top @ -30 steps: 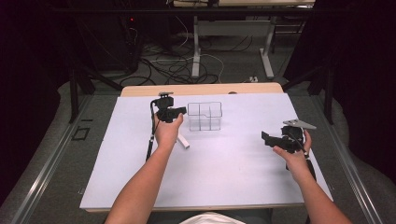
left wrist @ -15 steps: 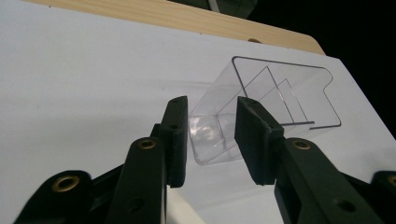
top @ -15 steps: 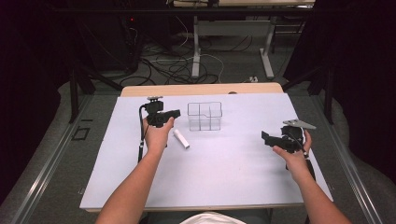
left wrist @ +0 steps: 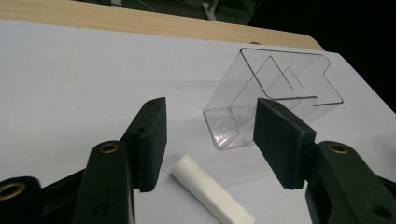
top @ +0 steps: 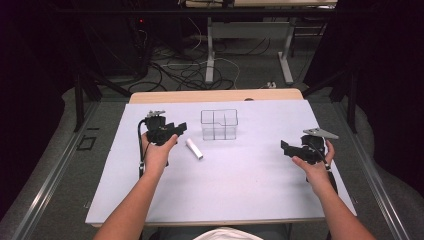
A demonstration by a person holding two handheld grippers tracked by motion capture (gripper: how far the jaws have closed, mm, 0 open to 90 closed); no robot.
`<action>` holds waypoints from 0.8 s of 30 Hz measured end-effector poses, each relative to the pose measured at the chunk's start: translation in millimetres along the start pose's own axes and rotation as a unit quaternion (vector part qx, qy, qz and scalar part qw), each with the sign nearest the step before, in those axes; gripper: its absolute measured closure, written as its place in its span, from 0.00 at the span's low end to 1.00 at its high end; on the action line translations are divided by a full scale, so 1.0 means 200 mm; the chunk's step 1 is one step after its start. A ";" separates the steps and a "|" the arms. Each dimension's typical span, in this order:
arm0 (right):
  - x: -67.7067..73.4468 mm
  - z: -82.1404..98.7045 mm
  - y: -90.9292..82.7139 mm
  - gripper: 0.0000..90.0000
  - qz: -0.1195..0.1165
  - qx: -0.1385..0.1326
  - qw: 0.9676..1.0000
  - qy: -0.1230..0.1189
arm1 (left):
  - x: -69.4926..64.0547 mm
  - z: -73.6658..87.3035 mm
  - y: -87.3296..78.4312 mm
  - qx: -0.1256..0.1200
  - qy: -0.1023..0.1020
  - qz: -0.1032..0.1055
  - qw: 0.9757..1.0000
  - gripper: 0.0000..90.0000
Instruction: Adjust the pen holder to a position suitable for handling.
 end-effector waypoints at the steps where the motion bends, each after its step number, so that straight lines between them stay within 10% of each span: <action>1: 0.00 0.00 0.00 0.14 0.000 0.000 1.000 0.000 | 0.00 0.00 -0.01 -0.005 0.005 0.000 1.000 0.48; 14: 0.03 0.01 0.01 0.17 0.003 -0.001 1.000 -0.028 | 0.14 0.05 -0.13 -0.039 0.052 -0.019 0.998 0.29; 24: 0.16 0.02 0.04 0.26 -0.055 0.021 0.998 -0.034 | 0.23 0.08 -0.18 -0.051 0.042 -0.027 0.997 0.02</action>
Point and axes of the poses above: each handheld gripper's, and its own axes: y roughly forward along the jaws, z roughly out of its underside, x roughly to its left, the point moved 8 cm from there along y, roughly forward along the jaws, and after that the axes turned 6 degrees about -x, right-handed, at the moved point
